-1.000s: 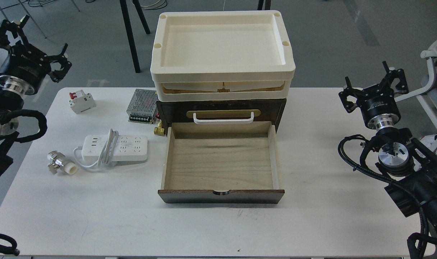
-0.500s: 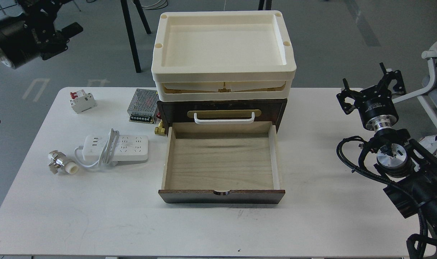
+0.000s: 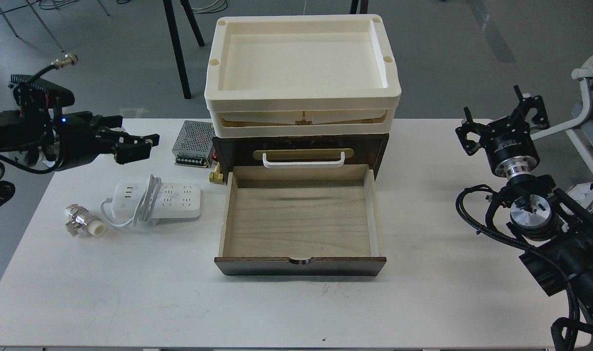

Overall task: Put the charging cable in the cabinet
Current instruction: 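Lower the left gripper onto the white power strip and grasp it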

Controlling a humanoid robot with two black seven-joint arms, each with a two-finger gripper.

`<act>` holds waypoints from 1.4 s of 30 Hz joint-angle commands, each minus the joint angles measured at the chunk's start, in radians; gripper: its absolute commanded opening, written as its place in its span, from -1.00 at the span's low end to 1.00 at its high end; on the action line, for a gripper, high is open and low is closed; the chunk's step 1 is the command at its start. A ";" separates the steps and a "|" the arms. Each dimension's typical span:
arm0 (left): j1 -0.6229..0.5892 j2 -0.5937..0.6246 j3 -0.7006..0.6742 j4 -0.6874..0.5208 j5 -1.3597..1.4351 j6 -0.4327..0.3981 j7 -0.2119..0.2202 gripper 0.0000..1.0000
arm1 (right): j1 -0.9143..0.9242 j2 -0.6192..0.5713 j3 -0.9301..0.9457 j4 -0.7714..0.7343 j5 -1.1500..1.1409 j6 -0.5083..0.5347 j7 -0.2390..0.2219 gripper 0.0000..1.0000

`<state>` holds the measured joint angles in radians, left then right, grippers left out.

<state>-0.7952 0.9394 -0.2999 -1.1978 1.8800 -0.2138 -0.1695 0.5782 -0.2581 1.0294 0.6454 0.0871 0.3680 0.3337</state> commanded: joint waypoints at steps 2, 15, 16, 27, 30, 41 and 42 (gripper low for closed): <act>0.004 -0.088 0.104 0.078 0.008 0.054 0.076 0.81 | 0.000 0.000 0.000 0.000 -0.001 0.000 0.001 1.00; 0.085 -0.206 0.102 0.171 -0.032 0.057 0.082 0.65 | -0.001 0.000 -0.005 0.000 -0.004 -0.001 -0.001 1.00; 0.085 -0.214 0.102 0.190 -0.032 0.057 0.084 0.64 | -0.001 0.002 -0.005 0.000 -0.007 0.000 -0.001 1.00; 0.091 -0.231 0.107 0.245 -0.032 0.053 0.076 -0.06 | -0.001 0.002 -0.005 0.000 -0.009 0.000 0.001 1.00; 0.090 -0.229 0.105 0.245 -0.033 0.050 0.073 -0.45 | -0.001 0.002 -0.005 0.002 -0.010 -0.001 -0.001 1.00; 0.074 -0.214 0.091 0.235 -0.047 -0.003 0.065 -0.86 | -0.001 0.002 -0.005 0.000 -0.010 -0.001 0.001 1.00; 0.074 -0.209 0.088 0.233 -0.059 -0.001 0.059 -0.86 | -0.001 0.002 -0.005 0.002 -0.010 -0.001 0.001 1.00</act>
<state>-0.7181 0.7190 -0.2046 -0.9571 1.8424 -0.2081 -0.0997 0.5767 -0.2561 1.0246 0.6465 0.0767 0.3666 0.3343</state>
